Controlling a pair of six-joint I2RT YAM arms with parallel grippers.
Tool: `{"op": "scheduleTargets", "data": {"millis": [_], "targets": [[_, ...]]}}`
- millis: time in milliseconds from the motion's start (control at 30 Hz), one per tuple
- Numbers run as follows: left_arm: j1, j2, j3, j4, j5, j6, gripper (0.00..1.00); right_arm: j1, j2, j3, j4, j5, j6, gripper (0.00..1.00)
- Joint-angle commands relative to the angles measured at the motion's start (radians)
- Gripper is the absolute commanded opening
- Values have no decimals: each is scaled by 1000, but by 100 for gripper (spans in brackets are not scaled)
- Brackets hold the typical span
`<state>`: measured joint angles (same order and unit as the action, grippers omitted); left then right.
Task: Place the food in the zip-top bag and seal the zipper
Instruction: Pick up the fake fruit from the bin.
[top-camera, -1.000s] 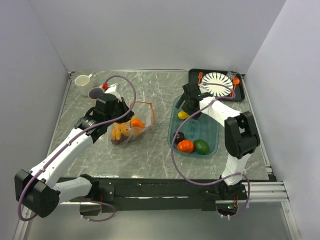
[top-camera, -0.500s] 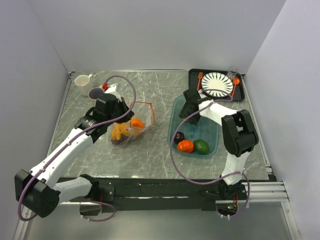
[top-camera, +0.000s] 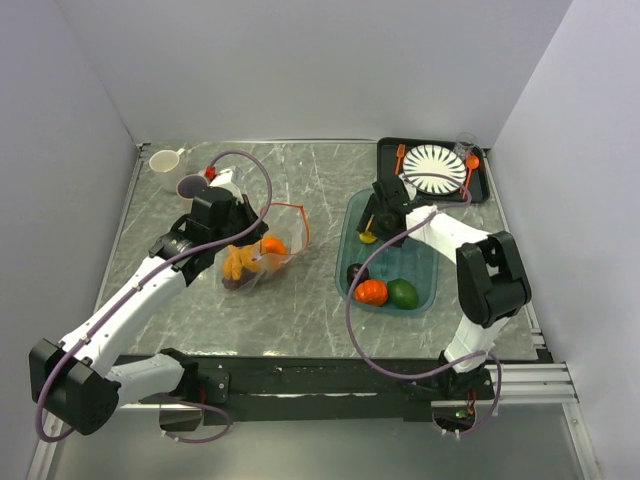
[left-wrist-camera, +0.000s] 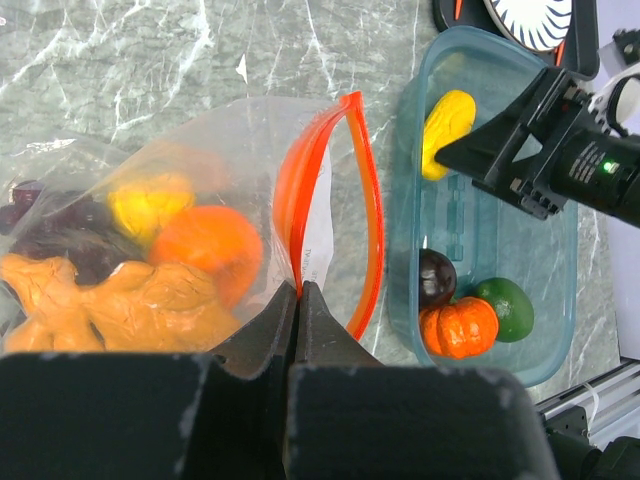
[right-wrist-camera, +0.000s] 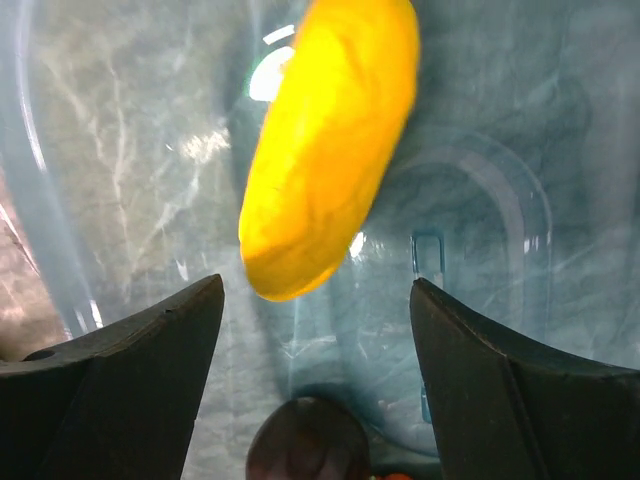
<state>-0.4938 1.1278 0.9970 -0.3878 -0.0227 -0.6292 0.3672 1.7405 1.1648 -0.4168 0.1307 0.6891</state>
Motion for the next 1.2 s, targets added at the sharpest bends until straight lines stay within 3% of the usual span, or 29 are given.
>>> {"op": "scheduleTargets", "data": {"millis": [0,300,500,967,1167], "targets": [[-3,-5,15,38,13,6,1,-13,10,73,1,35,-34,82],[-3,-22,28,9,-11,17,1,-25,77,55,32,-31,15,77],[-3,-33,25,21,-16,14,1,-27,90,32,47,-49,10,62],[-3,-33,11,32,12,5,1,-37,-33,-73,98,-114,-49,6],[-3,-23,3,17,10,2,1,-39,-122,-91,107,-172,-101,0]]}}
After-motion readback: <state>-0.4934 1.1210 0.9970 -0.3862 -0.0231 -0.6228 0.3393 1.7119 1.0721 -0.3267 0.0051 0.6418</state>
